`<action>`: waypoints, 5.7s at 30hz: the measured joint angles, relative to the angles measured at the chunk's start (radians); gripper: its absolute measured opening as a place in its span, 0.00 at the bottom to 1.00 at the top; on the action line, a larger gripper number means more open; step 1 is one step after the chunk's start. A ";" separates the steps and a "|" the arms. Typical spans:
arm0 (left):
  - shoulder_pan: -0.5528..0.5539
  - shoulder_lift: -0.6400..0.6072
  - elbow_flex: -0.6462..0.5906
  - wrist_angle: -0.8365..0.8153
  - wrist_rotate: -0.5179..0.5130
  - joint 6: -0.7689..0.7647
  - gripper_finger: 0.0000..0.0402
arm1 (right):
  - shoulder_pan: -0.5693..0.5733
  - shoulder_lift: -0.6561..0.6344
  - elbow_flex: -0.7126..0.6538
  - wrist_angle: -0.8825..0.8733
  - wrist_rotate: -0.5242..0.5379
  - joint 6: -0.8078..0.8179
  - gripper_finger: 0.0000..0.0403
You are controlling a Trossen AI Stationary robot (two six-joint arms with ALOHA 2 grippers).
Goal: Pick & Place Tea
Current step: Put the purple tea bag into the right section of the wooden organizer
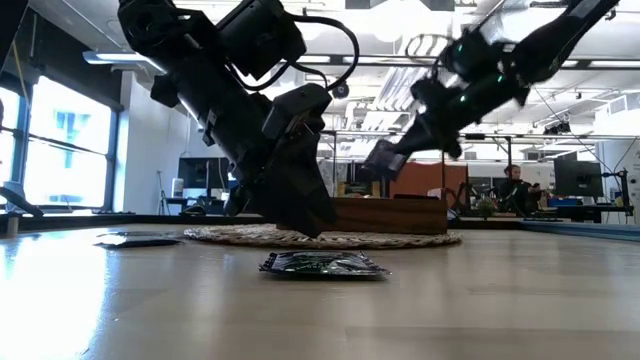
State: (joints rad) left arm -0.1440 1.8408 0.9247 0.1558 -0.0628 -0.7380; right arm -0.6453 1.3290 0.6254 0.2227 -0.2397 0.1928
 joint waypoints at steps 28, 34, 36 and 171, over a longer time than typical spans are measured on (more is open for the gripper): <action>0.000 0.000 0.000 0.007 0.001 0.000 0.41 | 0.351 -0.027 -0.112 -0.053 0.462 0.121 0.00; 0.000 0.000 0.000 0.009 0.002 0.000 0.41 | 0.352 0.037 -0.132 0.023 0.496 0.111 0.00; 0.000 0.000 0.000 0.010 0.002 0.000 0.41 | 0.351 0.062 -0.133 0.042 0.496 0.105 0.01; 0.000 -0.023 0.000 -0.025 -0.025 -0.053 0.41 | -0.028 -0.089 0.066 -0.545 0.029 -0.633 0.29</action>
State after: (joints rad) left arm -0.1440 1.8183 0.9245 0.1310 -0.0879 -0.7906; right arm -0.6729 1.2396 0.6916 -0.3221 -0.2108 -0.4400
